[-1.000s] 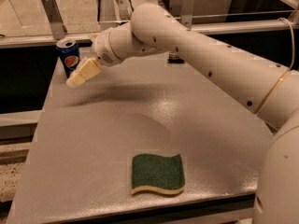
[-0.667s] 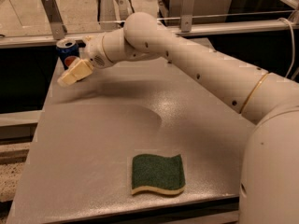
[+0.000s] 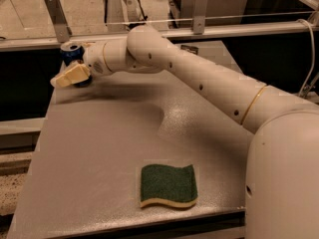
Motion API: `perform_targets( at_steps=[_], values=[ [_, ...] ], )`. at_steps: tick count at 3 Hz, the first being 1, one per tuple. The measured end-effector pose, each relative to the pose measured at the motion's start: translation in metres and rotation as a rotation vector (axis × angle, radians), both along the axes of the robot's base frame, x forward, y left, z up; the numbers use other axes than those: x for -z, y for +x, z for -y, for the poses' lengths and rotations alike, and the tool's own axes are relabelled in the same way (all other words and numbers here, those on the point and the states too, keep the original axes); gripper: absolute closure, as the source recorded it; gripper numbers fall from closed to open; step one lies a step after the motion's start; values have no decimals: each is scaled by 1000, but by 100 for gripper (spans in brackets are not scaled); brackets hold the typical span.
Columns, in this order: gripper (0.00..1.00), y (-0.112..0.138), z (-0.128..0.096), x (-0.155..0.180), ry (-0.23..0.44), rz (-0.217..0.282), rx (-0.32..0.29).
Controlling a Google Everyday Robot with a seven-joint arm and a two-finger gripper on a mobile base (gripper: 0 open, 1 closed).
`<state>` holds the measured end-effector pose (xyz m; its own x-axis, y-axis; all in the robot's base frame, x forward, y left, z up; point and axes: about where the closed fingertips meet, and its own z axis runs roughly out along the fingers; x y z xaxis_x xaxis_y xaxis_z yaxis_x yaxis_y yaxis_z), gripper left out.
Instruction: Move pepsi can near rxbar chocolate
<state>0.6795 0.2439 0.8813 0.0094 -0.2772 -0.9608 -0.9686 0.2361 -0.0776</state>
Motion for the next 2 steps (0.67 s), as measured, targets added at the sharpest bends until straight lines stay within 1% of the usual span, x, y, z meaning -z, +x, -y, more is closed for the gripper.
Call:
perform_targets(
  at_steps=[1,2],
  values=[
    [36,2,1,-2,49,-3,26],
    [60,-4,9,-10,84,4,42]
  ],
)
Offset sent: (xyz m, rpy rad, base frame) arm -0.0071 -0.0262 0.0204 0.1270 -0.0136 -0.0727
